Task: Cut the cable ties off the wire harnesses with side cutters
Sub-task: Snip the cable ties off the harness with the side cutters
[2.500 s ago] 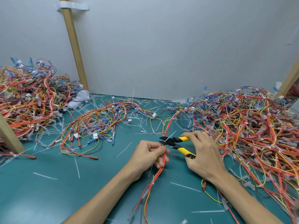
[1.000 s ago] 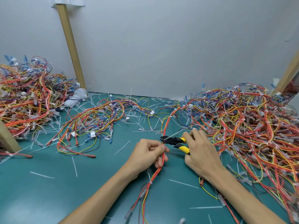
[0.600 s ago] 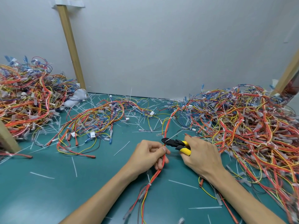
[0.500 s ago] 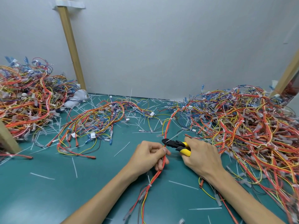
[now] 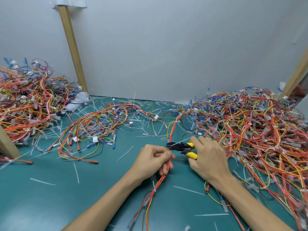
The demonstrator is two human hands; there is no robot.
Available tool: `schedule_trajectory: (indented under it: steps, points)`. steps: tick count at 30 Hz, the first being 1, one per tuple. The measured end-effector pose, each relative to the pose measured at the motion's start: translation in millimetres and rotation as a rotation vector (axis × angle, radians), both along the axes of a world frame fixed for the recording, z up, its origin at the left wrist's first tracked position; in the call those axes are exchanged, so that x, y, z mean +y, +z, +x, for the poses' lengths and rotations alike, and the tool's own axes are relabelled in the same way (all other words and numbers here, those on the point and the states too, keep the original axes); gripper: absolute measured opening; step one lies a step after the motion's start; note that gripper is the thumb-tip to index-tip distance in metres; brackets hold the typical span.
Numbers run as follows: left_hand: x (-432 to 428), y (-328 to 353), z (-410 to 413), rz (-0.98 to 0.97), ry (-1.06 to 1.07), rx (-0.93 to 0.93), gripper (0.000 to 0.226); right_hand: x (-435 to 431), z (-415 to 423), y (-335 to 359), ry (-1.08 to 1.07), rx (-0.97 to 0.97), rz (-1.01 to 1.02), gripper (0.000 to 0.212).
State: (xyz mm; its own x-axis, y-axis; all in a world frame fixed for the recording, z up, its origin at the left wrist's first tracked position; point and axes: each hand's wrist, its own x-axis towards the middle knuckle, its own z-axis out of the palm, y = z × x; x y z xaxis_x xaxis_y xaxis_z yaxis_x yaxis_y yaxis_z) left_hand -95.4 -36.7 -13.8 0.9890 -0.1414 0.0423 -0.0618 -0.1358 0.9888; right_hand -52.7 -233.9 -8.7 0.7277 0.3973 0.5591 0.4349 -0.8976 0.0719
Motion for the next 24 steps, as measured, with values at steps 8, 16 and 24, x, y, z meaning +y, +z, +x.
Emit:
schedule_trajectory:
  steps: [8,16,24]
  points:
    - [-0.9,0.2,0.6,0.029,0.017,0.006,0.024,-0.4,2.5,-2.7,-0.012,-0.038,-0.043,0.036]
    - [0.0,-4.8,2.1,0.041,0.013,-0.011,0.024,-0.4,1.0,0.9,0.032,0.062,-0.015,0.025]
    - [-0.3,-7.8,3.4,0.047,0.000,-0.020,0.024,-3.0,1.9,2.3,-0.020,0.210,-0.008,0.024]
